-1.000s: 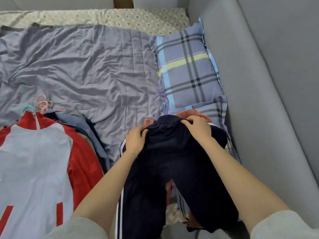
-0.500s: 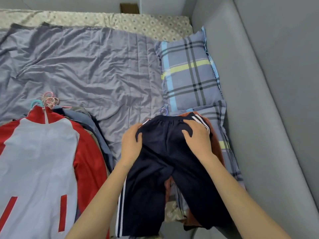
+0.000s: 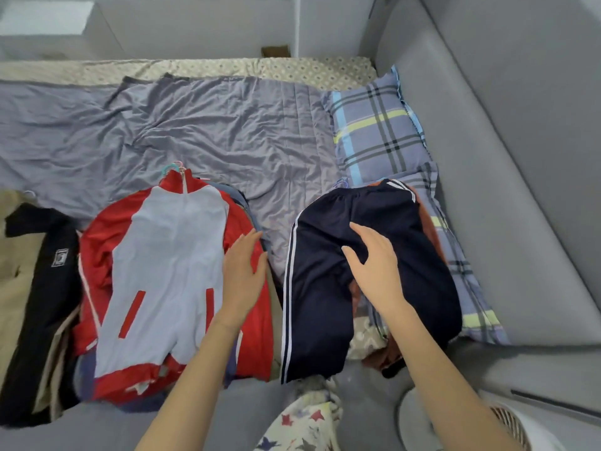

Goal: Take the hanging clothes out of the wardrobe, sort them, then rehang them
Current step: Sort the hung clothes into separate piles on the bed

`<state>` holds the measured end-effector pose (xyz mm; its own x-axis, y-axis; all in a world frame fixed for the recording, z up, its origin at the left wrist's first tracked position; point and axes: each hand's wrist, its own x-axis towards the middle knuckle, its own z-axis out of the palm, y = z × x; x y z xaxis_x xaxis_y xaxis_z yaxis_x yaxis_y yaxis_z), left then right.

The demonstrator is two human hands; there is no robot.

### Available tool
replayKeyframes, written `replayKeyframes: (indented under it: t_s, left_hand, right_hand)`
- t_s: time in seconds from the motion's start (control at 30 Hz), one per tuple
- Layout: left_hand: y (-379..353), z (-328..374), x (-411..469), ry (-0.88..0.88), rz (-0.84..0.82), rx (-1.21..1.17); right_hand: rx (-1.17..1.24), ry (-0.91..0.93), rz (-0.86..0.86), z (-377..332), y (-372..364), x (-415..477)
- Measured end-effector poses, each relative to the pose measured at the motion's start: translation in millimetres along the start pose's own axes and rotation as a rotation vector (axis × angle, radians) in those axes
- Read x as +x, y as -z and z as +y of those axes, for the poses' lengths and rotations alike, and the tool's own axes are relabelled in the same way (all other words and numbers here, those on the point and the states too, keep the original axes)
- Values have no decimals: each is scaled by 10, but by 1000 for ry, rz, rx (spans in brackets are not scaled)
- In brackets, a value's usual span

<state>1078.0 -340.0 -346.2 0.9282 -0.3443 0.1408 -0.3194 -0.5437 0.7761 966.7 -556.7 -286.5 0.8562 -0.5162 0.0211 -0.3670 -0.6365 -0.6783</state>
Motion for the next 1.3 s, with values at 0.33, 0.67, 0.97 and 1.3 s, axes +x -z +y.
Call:
replayKeyframes:
  t_s: [0.33, 0.67, 0.97, 1.3]
  left_hand:
    - [1172, -281, -519, 88, 87, -3]
    - [2102, -1095, -364, 159, 113, -36]
    - [2900, -2051, 419, 32, -45, 64]
    - [2678, -2784, 1179, 126, -144, 130]
  right_hand:
    - [37, 86, -66, -929, -447, -677]
    - [17, 138, -171, -1899, -1433, -549]
    - [13, 41, -142, -2635, -2554, -190]
    - [-89, 9, -217, -2586, -3231, 505]
